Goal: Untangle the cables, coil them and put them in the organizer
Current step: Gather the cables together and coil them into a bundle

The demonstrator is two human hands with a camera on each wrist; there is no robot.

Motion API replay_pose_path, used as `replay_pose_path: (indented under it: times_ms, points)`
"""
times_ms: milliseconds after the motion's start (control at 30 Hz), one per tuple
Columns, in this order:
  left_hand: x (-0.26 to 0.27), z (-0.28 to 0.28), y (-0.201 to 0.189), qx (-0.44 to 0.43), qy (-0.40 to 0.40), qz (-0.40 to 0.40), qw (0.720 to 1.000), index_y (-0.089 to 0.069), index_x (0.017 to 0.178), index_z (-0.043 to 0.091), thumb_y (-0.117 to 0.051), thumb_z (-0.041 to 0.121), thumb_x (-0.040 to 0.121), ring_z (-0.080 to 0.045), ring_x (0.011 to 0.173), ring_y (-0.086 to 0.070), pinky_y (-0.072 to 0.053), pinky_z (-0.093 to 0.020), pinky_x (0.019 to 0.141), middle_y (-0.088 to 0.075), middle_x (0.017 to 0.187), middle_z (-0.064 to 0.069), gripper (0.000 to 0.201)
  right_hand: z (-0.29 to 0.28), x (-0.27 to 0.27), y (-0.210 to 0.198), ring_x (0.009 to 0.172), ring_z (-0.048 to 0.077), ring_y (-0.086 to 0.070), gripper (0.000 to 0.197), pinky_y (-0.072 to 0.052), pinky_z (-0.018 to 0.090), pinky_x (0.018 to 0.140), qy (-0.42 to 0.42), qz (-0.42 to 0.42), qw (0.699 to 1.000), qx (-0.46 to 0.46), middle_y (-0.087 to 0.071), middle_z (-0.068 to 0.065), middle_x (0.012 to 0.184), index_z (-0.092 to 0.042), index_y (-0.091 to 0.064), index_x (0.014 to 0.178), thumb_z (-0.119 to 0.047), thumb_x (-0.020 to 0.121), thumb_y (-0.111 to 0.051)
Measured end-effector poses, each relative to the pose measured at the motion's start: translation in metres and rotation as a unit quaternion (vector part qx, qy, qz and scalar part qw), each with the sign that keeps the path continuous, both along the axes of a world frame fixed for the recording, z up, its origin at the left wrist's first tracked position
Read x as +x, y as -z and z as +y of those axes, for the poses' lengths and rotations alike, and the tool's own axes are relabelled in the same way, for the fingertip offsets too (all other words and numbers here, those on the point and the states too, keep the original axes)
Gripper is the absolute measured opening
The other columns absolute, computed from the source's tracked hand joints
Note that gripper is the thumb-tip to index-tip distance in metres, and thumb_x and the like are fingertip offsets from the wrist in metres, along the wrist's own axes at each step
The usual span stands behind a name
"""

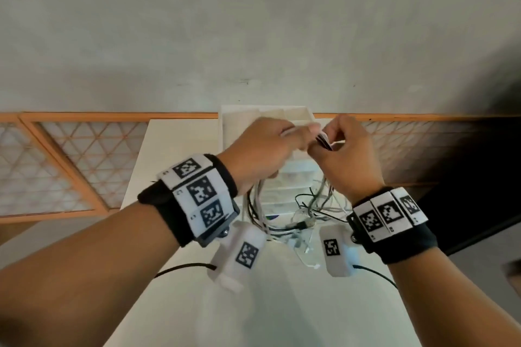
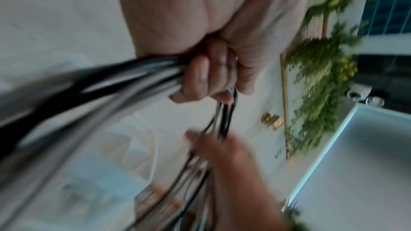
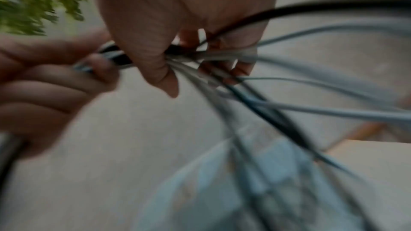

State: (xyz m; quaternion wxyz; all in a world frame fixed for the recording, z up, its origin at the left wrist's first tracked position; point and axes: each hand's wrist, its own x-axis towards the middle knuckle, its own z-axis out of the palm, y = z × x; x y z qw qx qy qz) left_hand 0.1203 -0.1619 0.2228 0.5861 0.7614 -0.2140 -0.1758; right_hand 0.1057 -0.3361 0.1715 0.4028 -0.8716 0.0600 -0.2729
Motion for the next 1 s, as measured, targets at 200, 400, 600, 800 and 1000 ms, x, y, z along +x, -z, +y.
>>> replay_pose_path:
  times_ms: [200,400,600,800,1000]
  points:
    - [0.024,0.033,-0.028,-0.095,-0.112,0.015,0.989,-0.060,0.070,0.011,-0.062,0.041,0.094,-0.015,0.039,-0.016,-0.014,-0.024,0.045,-0.024,0.043,0.006,0.039,-0.050,-0.027,0.083,0.079,0.027,-0.060,0.043,-0.041,0.031,0.066,-0.019,0.285,0.954,-0.089,-0.062,0.006,0.080,-0.020,-0.048,0.061,-0.044,0.084,-0.075]
    - [0.032,0.039,0.034,0.303,-0.138,-0.098,0.938,-0.068,0.070,0.012,-0.051,0.046,0.098,-0.020,0.059,-0.054,-0.031,-0.028,0.051,-0.056,0.060,0.003,0.047,-0.045,-0.014,-0.006,0.066,0.013,-0.056,0.013,-0.047,0.030,0.063,0.033,-0.063,0.977,0.202,-0.068,0.003,0.075,-0.027,-0.069,0.079,-0.023,0.091,-0.072]
    - [0.042,0.053,0.021,0.026,-0.280,-0.004,0.960,-0.061,0.066,0.007,-0.062,0.039,0.094,-0.015,0.037,-0.026,-0.020,-0.027,0.047,-0.033,0.037,0.009,0.043,-0.055,-0.037,0.059,0.053,0.003,-0.053,0.046,-0.044,0.029,0.057,-0.082,0.207,0.974,-0.050,-0.060,-0.010,0.056,-0.018,-0.056,0.070,-0.061,0.084,-0.064]
    - [0.026,0.044,-0.008,-0.152,-0.188,0.049,0.969,-0.058,0.063,0.012,-0.063,0.030,0.096,-0.016,0.044,-0.013,-0.012,-0.029,0.048,-0.021,0.046,0.005,0.038,-0.070,-0.030,0.095,0.088,0.023,-0.065,0.048,-0.048,0.036,0.082,-0.038,0.393,0.906,-0.154,-0.070,-0.005,0.083,-0.029,-0.071,0.079,-0.065,0.094,-0.043]
    - [0.015,0.034,0.030,0.186,-0.099,-0.045,0.977,-0.072,0.077,0.012,-0.056,0.041,0.097,-0.010,0.036,-0.033,-0.025,-0.021,0.038,-0.042,0.040,0.012,0.038,-0.067,-0.012,0.004,0.071,0.020,-0.068,0.014,-0.056,0.037,0.069,0.007,0.077,0.963,0.257,-0.064,0.004,0.087,-0.017,-0.065,0.101,-0.011,0.101,-0.053]
